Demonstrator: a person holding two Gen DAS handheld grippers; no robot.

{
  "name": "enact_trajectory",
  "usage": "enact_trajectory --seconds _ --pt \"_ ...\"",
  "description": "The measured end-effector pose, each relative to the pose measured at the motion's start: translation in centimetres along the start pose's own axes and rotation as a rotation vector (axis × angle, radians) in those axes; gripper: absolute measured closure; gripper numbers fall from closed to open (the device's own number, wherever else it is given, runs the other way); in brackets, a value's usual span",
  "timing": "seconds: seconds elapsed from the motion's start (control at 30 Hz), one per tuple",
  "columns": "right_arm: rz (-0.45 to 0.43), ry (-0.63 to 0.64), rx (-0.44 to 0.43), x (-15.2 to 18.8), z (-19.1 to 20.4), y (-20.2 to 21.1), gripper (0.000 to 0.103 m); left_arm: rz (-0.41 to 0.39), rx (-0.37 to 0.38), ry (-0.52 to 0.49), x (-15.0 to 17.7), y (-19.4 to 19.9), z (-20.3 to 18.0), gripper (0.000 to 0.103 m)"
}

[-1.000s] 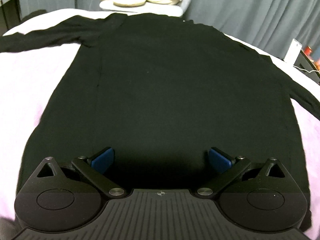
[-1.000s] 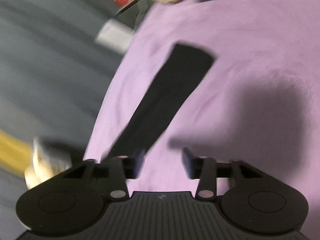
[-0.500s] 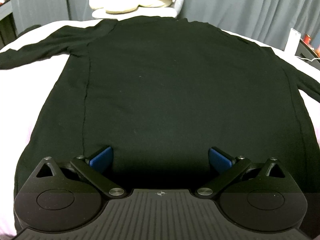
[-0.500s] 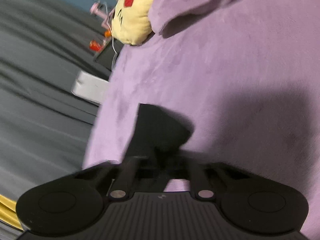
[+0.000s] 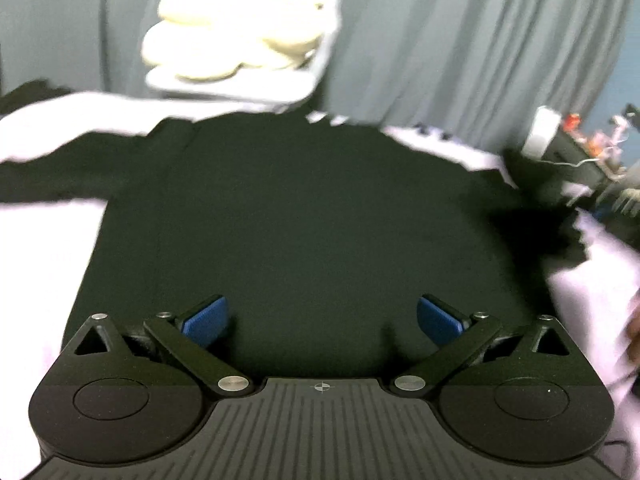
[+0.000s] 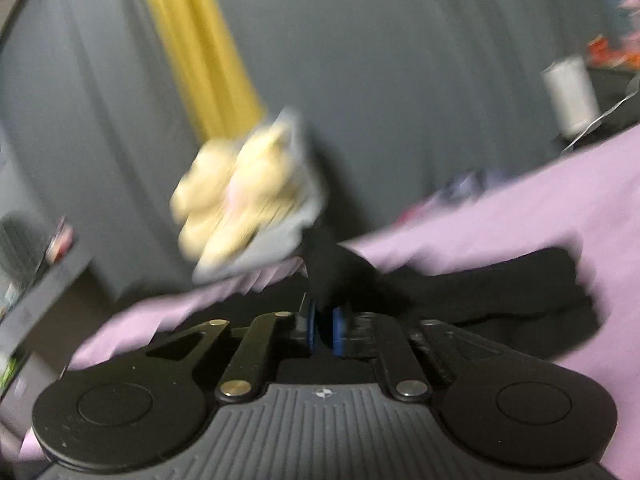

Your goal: Fold small clothes

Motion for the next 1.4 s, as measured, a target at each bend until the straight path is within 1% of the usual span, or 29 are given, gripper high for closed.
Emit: enact_trajectory --seconds 0.03,0.07,0.1,0.13,0.17,0.2,0.27,0.3,0.37,0.43,0.47,0.5,0.53,0.6,0.63,0.67,0.7,0.73,0.77,0.83,0.9,0.97,1.0,1.03,1.1,1.2,1.23,1.33,1.4 --pt "0.019 -0.044 0.019 1.2 -0.1 -0.1 0.089 -0.002 0.022 0.008 -0.7 -0.3 -0.3 0.000" --pt "0.007 -0.098 0.064 2.1 -1.0 0.4 0.089 -0.006 0.044 0.029 -1.5 -0.8 -0.6 0.000" --pt "-0.025 -0.164 0.101 2.5 -2.3 1.3 0.089 -0.007 0.072 0.050 -1.9 -1.2 -0.9 0.000" --pt "-0.063 -0.245 0.116 2.9 -3.8 2.5 0.088 -0.003 0.106 0.070 -2.4 -1.8 -1.4 0.001" --pt "-0.093 -0.313 0.124 3.5 -5.2 3.6 0.088 0.004 0.139 0.093 -2.8 -2.4 -2.0 0.006" --pt "-0.102 -0.353 0.144 3.6 -6.9 4.2 0.088 0.018 0.174 0.120 -3.1 -3.2 -2.8 0.009" --pt "-0.128 -0.363 0.204 3.5 -9.1 5.4 0.088 0.070 0.251 0.191 -3.5 -5.1 -4.5 0.011" --pt "-0.155 -0.375 0.216 3.1 -10.0 6.0 0.088 0.094 0.287 0.222 -3.6 -6.0 -5.3 0.012" --pt "-0.177 -0.416 0.188 3.7 -10.3 6.7 0.088 0.159 0.336 0.262 -3.2 -8.3 -6.9 0.019" --pt "-0.149 -0.426 0.166 4.1 -10.9 5.7 0.088 0.225 0.335 0.278 -2.2 -10.7 -7.4 0.024" --pt "-0.137 -0.421 0.165 4.5 -11.0 5.4 0.088 0.253 0.322 0.288 -1.7 -11.8 -7.5 0.029" --pt "-0.129 -0.417 0.166 4.7 -11.0 5.1 0.088 0.274 0.310 0.302 -1.3 -12.5 -7.6 0.030" --pt "-0.123 -0.422 0.169 4.8 -10.3 5.0 0.088 0.277 0.308 0.312 -1.1 -13.2 -7.9 0.030" --pt "-0.125 -0.450 0.153 4.9 -10.6 5.3 0.088 0.256 0.304 0.341 -1.0 -13.6 -7.8 0.037" --pt "-0.130 -0.462 0.151 4.9 -10.8 5.4 0.088 0.255 0.304 0.347 -1.0 -13.9 -7.9 0.049" --pt "-0.133 -0.467 0.151 5.0 -10.9 5.4 0.088 0.264 0.290 0.339 -0.9 -14.2 -8.1 0.064" --pt "-0.133 -0.468 0.150 5.0 -11.0 5.5 0.088 0.269 0.267 0.327 -0.8 -14.6 -8.2 0.071" --pt "-0.131 -0.468 0.151 5.1 -10.9 5.4 0.088 0.270 0.247 0.317 -0.8 -14.7 -8.2 0.087" --pt "-0.131 -0.470 0.150 5.1 -10.9 5.4 0.088 0.273 0.232 0.311 -0.8 -15.0 -8.3 0.095" --pt "-0.133 -0.471 0.152 5.1 -10.9 5.4 0.088 0.272 0.238 0.309 -1.2 -14.7 -7.9 0.097" --pt "-0.135 -0.467 0.159 5.1 -10.9 5.5 0.088 0.251 0.267 0.294 -2.6 -13.8 -7.7 0.098" --pt "-0.136 -0.464 0.170 5.1 -10.9 5.5 0.088 0.172 0.277 0.240 -5.7 -12.1 -7.0 0.098" --pt "-0.136 -0.461 0.171 5.1 -10.9 5.5 0.088 0.122 0.256 0.207 -7.5 -11.1 -6.1 0.098" --pt "-0.135 -0.458 0.174 5.0 -10.8 5.4 0.088 0.075 0.220 0.173 -9.2 -10.1 -4.9 0.098" --pt "-0.127 -0.450 0.172 5.0 -10.5 5.0 0.088 0.014 0.122 0.091 -11.5 -8.8 -2.2 0.098" --pt "-0.100 -0.428 0.163 5.1 -9.7 4.1 0.088 0.014 -0.052 -0.020 -11.9 -9.0 2.3 0.098" --pt "-0.091 -0.420 0.159 5.1 -9.4 3.9 0.088 0.034 -0.076 -0.020 -11.5 -9.6 3.7 0.098" --pt "-0.069 -0.412 0.151 5.2 -8.9 3.2 0.086 0.102 -0.024 0.081 -9.1 -11.8 6.3 0.095" --pt "-0.057 -0.409 0.164 5.1 -8.8 2.9 0.085 0.110 0.026 0.160 -7.7 -13.0 7.1 0.084"
Point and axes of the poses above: each gripper's, at about its wrist camera, not at the fingertips, and y roughly against the way its jaws point, z to its left, x to its underside, the point moved 10 cm from there along -y, roughly the way its jaws point, and after that the axes turned 3 degrees about x, right-handed, at the moved point
